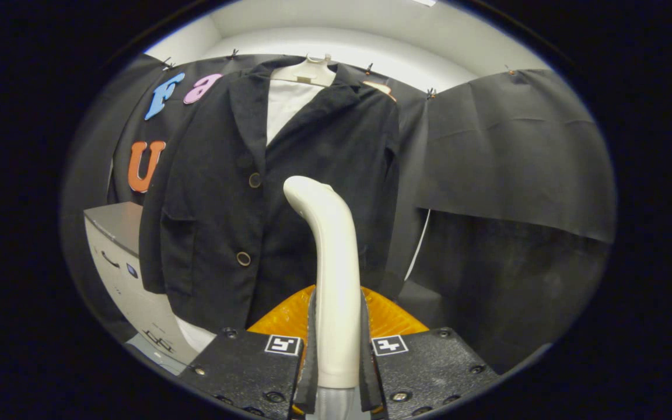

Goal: Iron the clothes twice with a garment steamer, once on the left side and once on the right side.

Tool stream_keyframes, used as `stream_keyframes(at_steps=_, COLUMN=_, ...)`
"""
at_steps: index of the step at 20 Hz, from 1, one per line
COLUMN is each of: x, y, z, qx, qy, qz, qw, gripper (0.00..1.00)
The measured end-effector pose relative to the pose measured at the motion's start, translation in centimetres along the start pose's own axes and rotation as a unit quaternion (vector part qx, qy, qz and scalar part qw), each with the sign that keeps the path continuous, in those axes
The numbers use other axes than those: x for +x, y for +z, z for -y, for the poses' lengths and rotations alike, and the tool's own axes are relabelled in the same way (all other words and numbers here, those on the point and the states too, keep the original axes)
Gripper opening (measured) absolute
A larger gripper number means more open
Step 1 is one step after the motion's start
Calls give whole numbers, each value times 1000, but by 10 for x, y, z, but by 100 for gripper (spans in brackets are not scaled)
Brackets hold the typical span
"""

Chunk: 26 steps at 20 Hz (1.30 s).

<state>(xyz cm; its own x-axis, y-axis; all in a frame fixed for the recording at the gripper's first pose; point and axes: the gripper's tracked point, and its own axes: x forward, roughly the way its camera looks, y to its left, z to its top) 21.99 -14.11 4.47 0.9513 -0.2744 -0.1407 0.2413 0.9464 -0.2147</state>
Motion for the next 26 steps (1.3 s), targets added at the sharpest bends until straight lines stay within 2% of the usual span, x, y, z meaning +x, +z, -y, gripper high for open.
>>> stream_keyframes(at_steps=16, x=-14, y=-68, z=-19, qx=-33, qy=-3, qz=-37, qw=999, gripper=31)
stream_keyframes(at_steps=26, x=-20, y=-139, z=-23, qx=-44, qy=-17, qz=-107, qw=993, gripper=31)
